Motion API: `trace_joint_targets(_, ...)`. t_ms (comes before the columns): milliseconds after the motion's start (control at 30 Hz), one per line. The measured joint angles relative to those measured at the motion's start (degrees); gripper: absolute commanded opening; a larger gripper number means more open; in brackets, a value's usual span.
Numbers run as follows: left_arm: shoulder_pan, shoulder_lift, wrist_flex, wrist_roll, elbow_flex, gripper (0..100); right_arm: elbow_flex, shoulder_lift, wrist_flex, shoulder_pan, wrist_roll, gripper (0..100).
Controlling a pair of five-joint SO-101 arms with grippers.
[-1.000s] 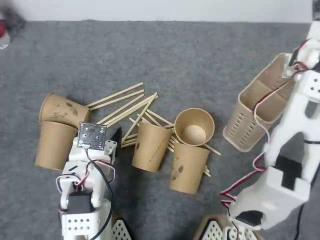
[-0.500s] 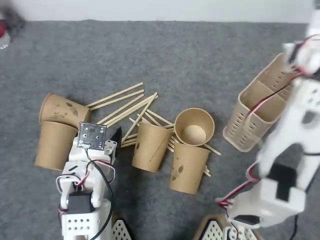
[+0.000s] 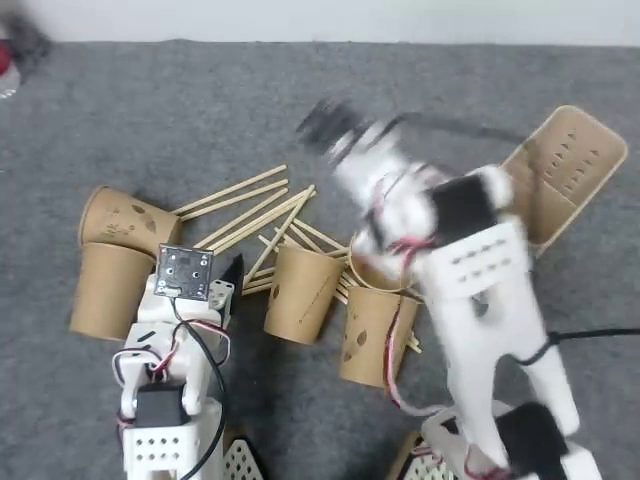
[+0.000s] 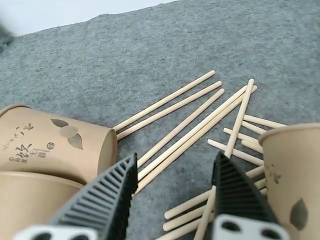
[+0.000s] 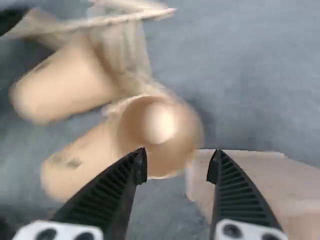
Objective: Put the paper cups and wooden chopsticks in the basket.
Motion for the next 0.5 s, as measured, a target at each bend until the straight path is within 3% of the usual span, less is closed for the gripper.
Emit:
trace_joint_targets(200, 0.18, 0.0, 0.0, 0.0, 0.0, 24, 18.11, -1.05, -13.71, 0.62, 5.98, 20.4)
trace_joint_targets(367, 0.09, 0.0, 0.0, 0.0, 0.0, 24, 19.34, 2.29, -20.4, 7.21, 6.77, 20.5)
trace_joint_targets(500, 0.18, 0.0, 0.0, 0.0, 0.0, 24, 17.58, 8.18, -20.66, 8.44, 6.77, 20.3)
